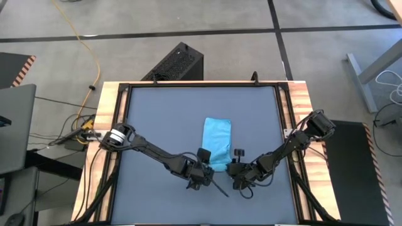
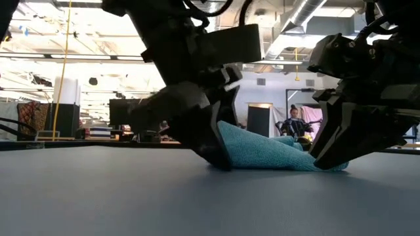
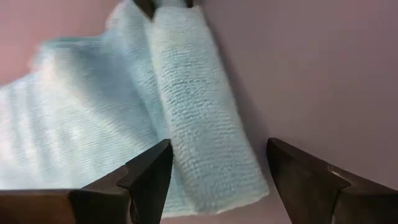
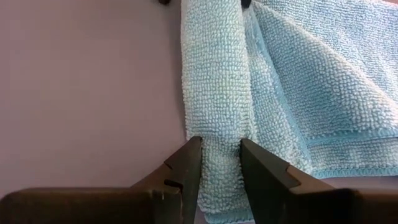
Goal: Roll towel
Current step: Roll the blue microfiber towel
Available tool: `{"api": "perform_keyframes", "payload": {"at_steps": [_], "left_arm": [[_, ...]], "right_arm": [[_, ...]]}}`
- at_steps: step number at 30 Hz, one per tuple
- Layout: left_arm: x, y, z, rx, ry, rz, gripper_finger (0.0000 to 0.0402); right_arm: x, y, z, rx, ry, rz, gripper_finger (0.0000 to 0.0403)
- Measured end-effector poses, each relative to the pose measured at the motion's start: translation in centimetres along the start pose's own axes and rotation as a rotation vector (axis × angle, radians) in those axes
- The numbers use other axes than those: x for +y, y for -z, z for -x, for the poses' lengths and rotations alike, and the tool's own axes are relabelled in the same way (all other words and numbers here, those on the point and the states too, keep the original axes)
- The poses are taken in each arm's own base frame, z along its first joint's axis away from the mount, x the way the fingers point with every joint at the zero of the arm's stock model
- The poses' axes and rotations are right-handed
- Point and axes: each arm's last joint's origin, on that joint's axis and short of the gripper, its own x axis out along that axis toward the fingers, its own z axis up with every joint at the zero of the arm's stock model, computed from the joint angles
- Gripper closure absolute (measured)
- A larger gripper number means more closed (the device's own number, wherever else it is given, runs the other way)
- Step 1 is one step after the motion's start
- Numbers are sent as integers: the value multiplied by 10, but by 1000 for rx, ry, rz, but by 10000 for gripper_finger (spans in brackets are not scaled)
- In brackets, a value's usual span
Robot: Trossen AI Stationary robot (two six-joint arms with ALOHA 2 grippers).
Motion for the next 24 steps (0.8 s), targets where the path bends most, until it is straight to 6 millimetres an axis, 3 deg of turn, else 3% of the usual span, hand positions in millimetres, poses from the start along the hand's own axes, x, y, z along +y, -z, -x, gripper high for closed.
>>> {"api": "perform_keyframes", "payload": {"at_steps": [5, 12, 18, 24], "left_arm": [[1, 4, 2, 66, -181, -53, 152], [5, -19, 16, -16, -30, -44, 152], [15, -42, 33, -73, -59, 2, 152], [11, -41, 34, -70, 54, 9, 152]], "right_arm": [[0, 0, 0, 0, 0, 0, 264], [0, 0, 0, 1, 1, 1, 264], [0, 0, 0, 2, 1, 1, 264], [0, 0, 0, 2, 1, 1, 264]]}}
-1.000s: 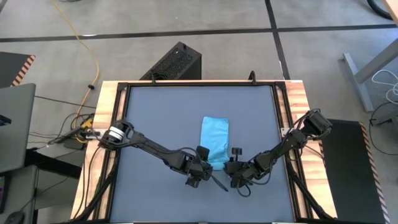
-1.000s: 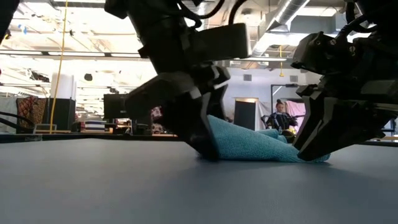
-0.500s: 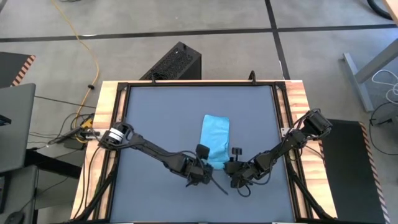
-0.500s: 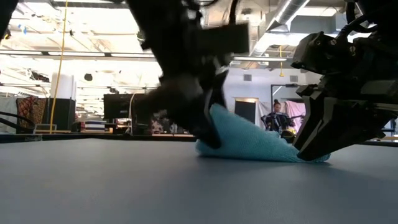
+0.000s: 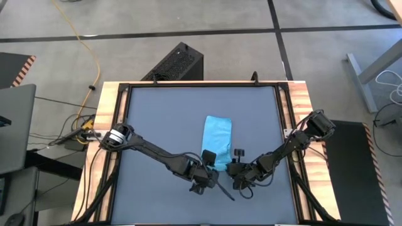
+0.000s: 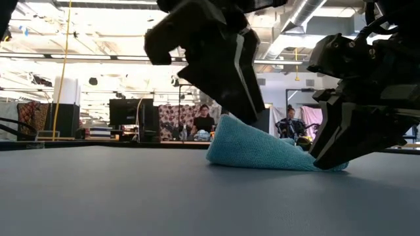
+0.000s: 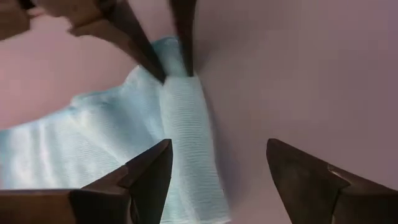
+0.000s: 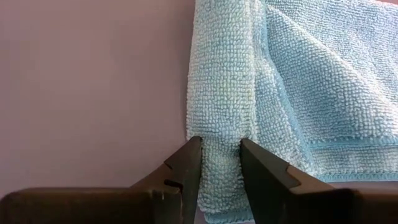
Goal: Roll towel
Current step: Roll the blue microfiber towel
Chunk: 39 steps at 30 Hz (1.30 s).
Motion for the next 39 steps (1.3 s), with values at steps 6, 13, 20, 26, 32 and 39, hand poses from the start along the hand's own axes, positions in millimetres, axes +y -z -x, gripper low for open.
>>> {"api": "perform_keyframes", "payload": {"at_steps": [6, 13, 20, 26, 32, 39], "left_arm": [[-3, 4, -5, 13, 26, 32, 152], [-4, 7, -7, 31, 77, 68, 152], [-2, 8, -8, 47, 64, 76, 152], [-4, 19, -15, 87, 84, 132, 152], [-4, 24, -17, 108, 65, 152, 152], [-1, 25, -18, 109, 46, 156, 152]], "right_arm": [[0, 0, 0, 0, 0, 0, 264], [0, 0, 0, 0, 0, 0, 264], [0, 0, 0, 0, 1, 0, 264], [0, 0, 0, 0, 1, 0, 264], [0, 0, 0, 0, 0, 0, 264], [0, 0, 0, 0, 0, 0, 264]]}}
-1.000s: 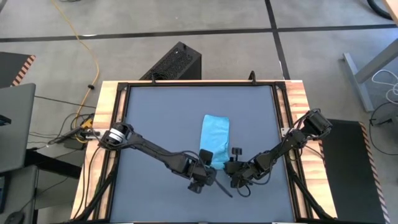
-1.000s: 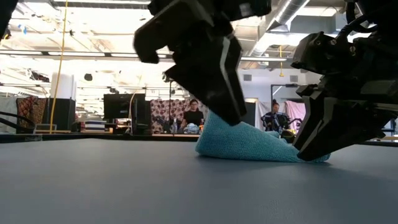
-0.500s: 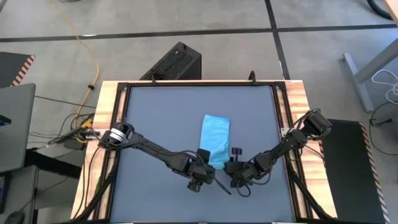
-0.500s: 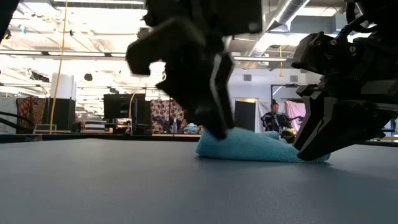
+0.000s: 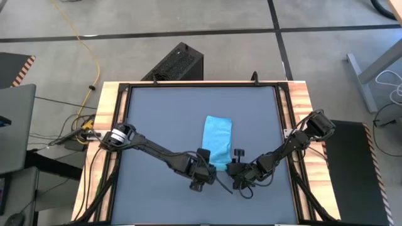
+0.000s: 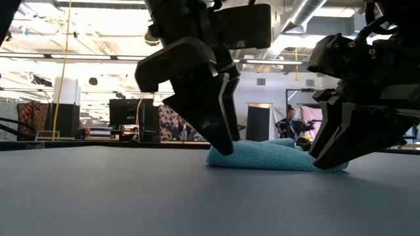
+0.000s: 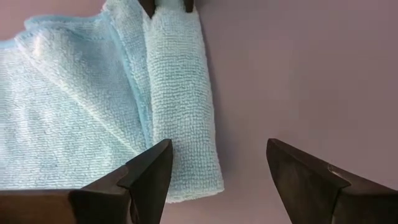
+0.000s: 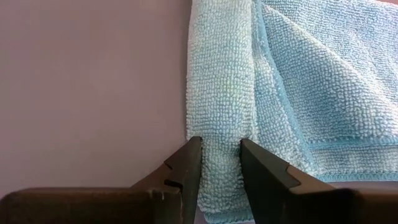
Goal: Roll towel
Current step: Roll the blue microfiber towel
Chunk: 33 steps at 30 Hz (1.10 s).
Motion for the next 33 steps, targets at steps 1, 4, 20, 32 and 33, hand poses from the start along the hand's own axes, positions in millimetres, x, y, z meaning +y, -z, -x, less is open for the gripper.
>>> {"api": "perform_keyframes", "payload": {"at_steps": [1, 4, 20, 32, 33], "left_arm": [[1, 0, 0, 0, -2, 2, 152], [5, 0, -2, 4, -7, 11, 152], [7, 10, -25, 86, -66, 20, 152], [10, 4, -1, 43, -165, 8, 152], [11, 1, 4, 21, -163, 14, 152]], "right_arm": [[0, 0, 0, 0, 0, 0, 264], [0, 0, 0, 0, 0, 0, 264], [0, 0, 0, -4, -3, -2, 264], [0, 0, 0, -2, -1, -1, 264], [0, 0, 0, -2, -1, -1, 264]]}}
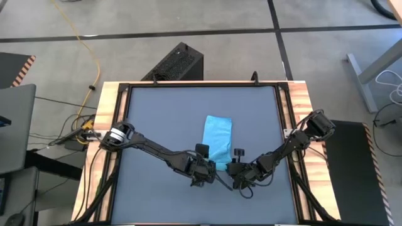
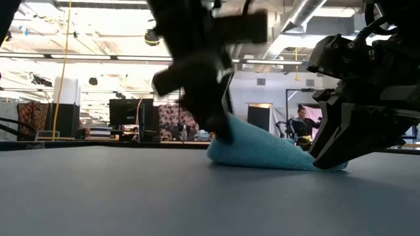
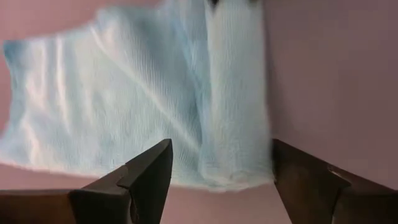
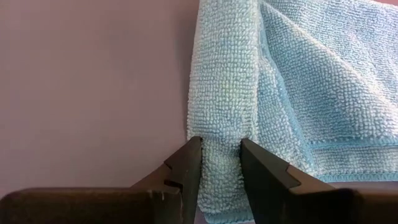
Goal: Roll towel
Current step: Roll the blue microfiber towel
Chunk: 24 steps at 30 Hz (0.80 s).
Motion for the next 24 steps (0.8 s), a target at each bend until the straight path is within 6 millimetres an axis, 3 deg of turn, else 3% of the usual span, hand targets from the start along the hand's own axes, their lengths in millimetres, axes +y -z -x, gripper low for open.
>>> {"api": "perform_keyframes", "payload": {"at_steps": [8, 13, 24], "left_arm": [[10, -19, 21, -172, 52, 56, 152], [5, -18, 17, -215, 156, 57, 152], [7, -13, 7, -232, 128, 132, 152]], "right_arm": [[0, 0, 0, 2, 0, 1, 264], [0, 0, 0, 4, 1, 2, 264], [0, 0, 0, 6, 0, 3, 264]]}}
